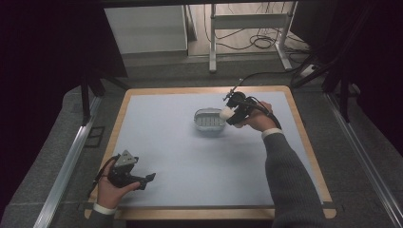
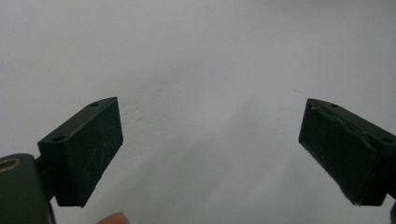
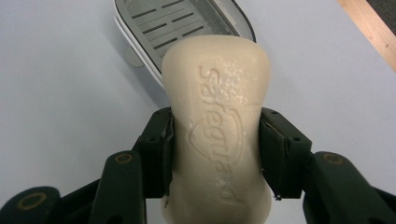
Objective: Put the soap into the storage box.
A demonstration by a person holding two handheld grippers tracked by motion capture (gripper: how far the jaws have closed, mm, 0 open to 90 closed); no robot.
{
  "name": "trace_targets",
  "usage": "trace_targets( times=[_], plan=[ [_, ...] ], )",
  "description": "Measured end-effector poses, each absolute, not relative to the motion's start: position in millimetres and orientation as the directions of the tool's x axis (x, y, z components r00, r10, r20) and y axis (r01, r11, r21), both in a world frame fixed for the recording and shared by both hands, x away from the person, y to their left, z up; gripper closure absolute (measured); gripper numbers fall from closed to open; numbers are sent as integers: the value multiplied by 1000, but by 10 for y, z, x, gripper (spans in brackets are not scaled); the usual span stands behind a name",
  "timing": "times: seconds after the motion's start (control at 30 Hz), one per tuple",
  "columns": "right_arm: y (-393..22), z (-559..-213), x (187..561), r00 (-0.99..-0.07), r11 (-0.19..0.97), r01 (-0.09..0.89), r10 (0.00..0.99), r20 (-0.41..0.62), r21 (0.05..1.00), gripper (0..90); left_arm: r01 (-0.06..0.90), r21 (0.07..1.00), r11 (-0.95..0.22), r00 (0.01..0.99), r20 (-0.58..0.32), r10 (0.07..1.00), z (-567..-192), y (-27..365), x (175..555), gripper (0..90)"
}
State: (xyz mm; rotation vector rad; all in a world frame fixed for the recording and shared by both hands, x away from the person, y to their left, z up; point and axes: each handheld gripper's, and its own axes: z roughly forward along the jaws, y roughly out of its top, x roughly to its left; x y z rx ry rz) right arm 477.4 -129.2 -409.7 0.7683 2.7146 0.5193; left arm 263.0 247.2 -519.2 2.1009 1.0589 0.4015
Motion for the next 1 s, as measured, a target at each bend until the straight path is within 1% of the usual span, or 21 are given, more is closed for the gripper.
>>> trace_targets(
  times=[0.3, 0.57, 0.6, 1.0],
  plan=[
    [-1243, -4167, 4847, -829, 798, 443, 538, -151, 409, 491, 561, 731, -390, 611, -47, 790, -5196, 2467, 2632, 67],
    [-1163, -4193, 4899, -845, 810, 417, 512, -153, 412, 491, 560, 730, -391, 611, -46, 790, -5197, 2470, 2633, 67],
    [-1134, -4182, 4912, -855, 813, 403, 498, -144, 419, 491, 560, 730, -391, 611, -46, 790, -5197, 2470, 2633, 67],
    [-924, -4238, 4978, -870, 830, 376, 469, -151, 411, 491, 560, 732, -389, 611, -48, 790, -5191, 2483, 2631, 67]
  ],
)
